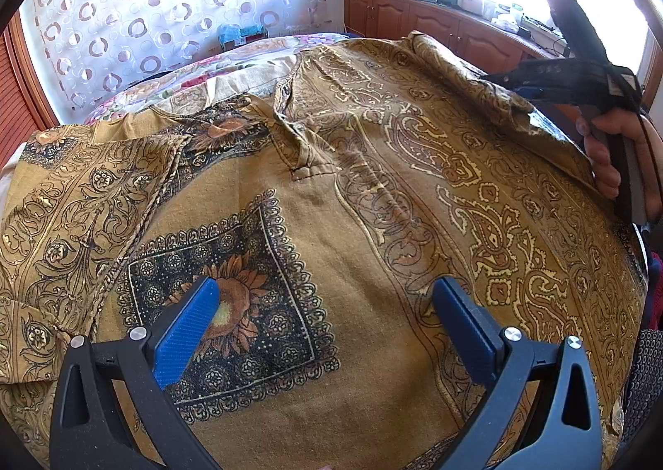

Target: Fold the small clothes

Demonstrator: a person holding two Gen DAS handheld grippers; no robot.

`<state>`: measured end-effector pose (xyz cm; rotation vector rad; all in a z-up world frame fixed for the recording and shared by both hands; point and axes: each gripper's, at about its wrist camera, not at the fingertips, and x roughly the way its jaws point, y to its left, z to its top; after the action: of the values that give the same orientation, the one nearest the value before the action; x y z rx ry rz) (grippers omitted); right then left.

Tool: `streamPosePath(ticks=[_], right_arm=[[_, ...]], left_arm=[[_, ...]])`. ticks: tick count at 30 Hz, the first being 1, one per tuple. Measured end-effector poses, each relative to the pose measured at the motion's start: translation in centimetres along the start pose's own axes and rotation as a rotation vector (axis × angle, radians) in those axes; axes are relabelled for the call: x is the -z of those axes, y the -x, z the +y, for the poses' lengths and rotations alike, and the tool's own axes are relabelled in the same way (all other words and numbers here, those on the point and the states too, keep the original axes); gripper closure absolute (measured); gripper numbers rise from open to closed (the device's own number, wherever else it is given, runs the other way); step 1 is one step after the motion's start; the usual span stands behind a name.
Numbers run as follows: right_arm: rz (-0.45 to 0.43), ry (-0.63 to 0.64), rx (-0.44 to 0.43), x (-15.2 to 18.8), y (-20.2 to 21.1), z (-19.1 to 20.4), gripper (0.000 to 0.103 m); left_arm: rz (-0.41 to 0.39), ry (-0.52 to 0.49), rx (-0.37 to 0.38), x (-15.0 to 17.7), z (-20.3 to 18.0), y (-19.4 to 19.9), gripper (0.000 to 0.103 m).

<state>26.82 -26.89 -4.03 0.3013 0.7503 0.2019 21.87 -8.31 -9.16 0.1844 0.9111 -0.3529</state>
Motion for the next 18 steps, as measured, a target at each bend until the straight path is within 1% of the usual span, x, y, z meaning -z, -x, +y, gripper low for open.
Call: streamPosePath(ticks=[1,2,3,6,8,9,11,14,15,16,17,18], right_arm=[[0.008,0.027,0.025,-0.1,-0.3,0.3,0.098],[0.008,0.062,0.038,-0.1,-0.8,0.4,0.102],[-0.002,0.082,0.036,-0.3,-0.6,0.7,0.102],[-0.072,0.118,-0.023,-1.1,0.6,1.9,0.103],[-0.108,0.162,-0.069,-1.6,2.0,3.7,0.103],[-0.123,0.194,-0.077,-1.6,2.7,4.8,0.103],[-0.138,0.235,-0.073,-1.4,3.8,6.2,0.103],[-0.124,0.218,-0.054,-1.2,3.8,7.0,0.103],[-0.109,0.22,-0.035,-1.0,3.5,6.9,0.103],[-0.09,0.221,0.002,-0.6,3.2,6.6,0.095],[-0.072,0.216,0.038,-0.5,2.7,6.3,0.082],[-0.059,0.208,0.062,-0.5,2.3,5.9,0.074]], left_arm=[[0.0,0.0,0.0,0.0,0.0,0.0,0.0],[0.0,0.0,0.0,0.0,0.0,0.0,0.0],[0.0,0.0,0.0,0.0,0.0,0.0,0.0],[0.0,0.0,0.0,0.0,0.0,0.0,0.0],[0.0,0.0,0.0,0.0,0.0,0.0,0.0],[0.0,0.0,0.0,0.0,0.0,0.0,0.0],[0.0,0.0,0.0,0.0,0.0,0.0,0.0],[0.0,0.0,0.0,0.0,0.0,0.0,0.0],[0.0,0.0,0.0,0.0,0.0,0.0,0.0],[0.0,0.0,0.0,0.0,0.0,0.0,0.0],[0.0,0.0,0.0,0.0,0.0,0.0,0.0],[0.0,0.0,0.0,0.0,0.0,0.0,0.0]])
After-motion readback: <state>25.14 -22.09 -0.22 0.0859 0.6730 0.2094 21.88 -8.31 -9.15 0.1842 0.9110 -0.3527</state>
